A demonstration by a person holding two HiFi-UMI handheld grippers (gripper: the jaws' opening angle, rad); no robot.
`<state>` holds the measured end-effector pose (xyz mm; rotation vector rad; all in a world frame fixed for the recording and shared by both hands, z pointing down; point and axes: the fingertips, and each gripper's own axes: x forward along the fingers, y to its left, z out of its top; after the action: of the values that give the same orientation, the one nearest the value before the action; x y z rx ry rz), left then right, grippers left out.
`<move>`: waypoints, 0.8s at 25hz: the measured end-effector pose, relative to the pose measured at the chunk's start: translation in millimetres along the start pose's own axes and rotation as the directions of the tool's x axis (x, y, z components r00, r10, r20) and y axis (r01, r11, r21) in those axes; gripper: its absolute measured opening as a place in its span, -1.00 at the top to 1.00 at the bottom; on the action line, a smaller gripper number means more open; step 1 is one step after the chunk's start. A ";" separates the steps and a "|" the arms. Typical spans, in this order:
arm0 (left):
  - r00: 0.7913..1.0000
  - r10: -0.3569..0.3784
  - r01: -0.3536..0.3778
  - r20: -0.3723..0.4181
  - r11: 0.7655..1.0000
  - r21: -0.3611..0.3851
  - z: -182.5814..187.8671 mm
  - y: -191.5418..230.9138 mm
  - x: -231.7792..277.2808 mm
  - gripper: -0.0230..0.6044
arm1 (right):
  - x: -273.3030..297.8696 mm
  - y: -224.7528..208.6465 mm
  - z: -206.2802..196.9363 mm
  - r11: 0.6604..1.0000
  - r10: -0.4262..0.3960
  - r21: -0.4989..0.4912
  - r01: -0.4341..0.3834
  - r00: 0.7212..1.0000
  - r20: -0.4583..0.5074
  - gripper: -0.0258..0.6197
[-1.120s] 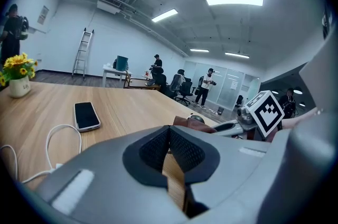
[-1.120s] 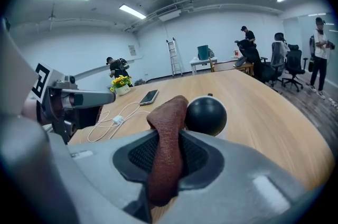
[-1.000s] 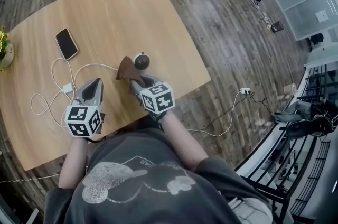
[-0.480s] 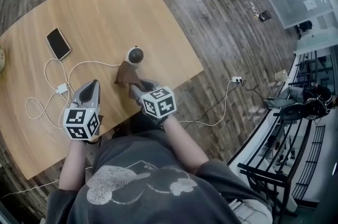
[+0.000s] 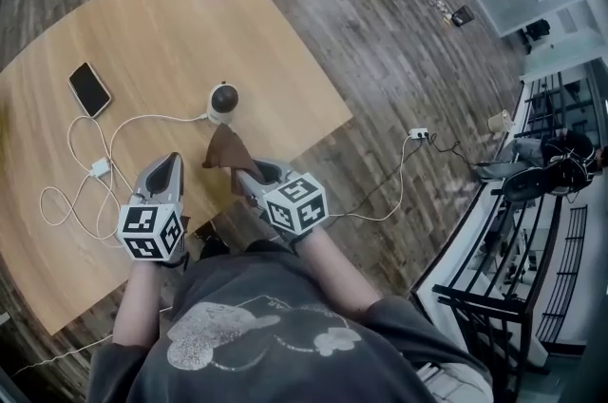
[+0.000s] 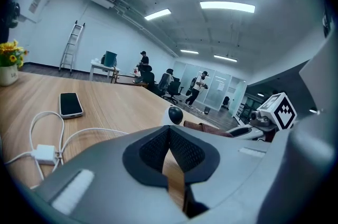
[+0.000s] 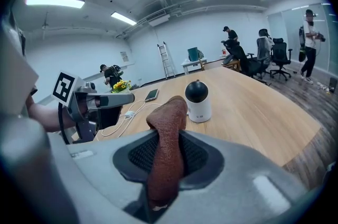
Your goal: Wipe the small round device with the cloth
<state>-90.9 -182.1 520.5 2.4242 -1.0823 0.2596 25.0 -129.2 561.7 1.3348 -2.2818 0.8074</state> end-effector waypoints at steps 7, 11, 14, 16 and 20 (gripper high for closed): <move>1.000 0.016 -0.015 -0.013 0.999 0.049 -16.8 -38.8 -7.0 0.87 | -38.1 5.8 -32.9 0.999 0.038 0.006 -0.038 0.999 0.015 0.67; 0.999 0.040 -0.041 0.010 0.998 0.057 -23.3 -73.4 -23.3 0.87 | -73.6 12.3 -45.8 0.997 0.076 -0.017 -0.076 0.996 0.035 0.67; 0.996 0.078 -0.080 0.032 0.996 0.048 -31.3 -93.3 -43.2 0.87 | -99.0 20.6 -54.3 0.994 0.102 -0.042 -0.100 0.993 0.059 0.67; 0.994 0.100 -0.102 0.043 0.994 0.042 -42.5 -108.6 -57.4 0.87 | -117.7 26.1 -66.2 0.992 0.117 -0.052 -0.113 0.991 0.072 0.67; 0.990 0.129 -0.131 0.056 0.990 0.052 -67.7 -145.5 -91.4 0.87 | -159.8 42.6 -96.2 0.985 0.159 -0.083 -0.152 0.984 0.076 0.67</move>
<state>-43.2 -5.1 497.8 2.4246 -1.2748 0.2733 67.4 54.9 531.0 1.1886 -2.4805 0.7174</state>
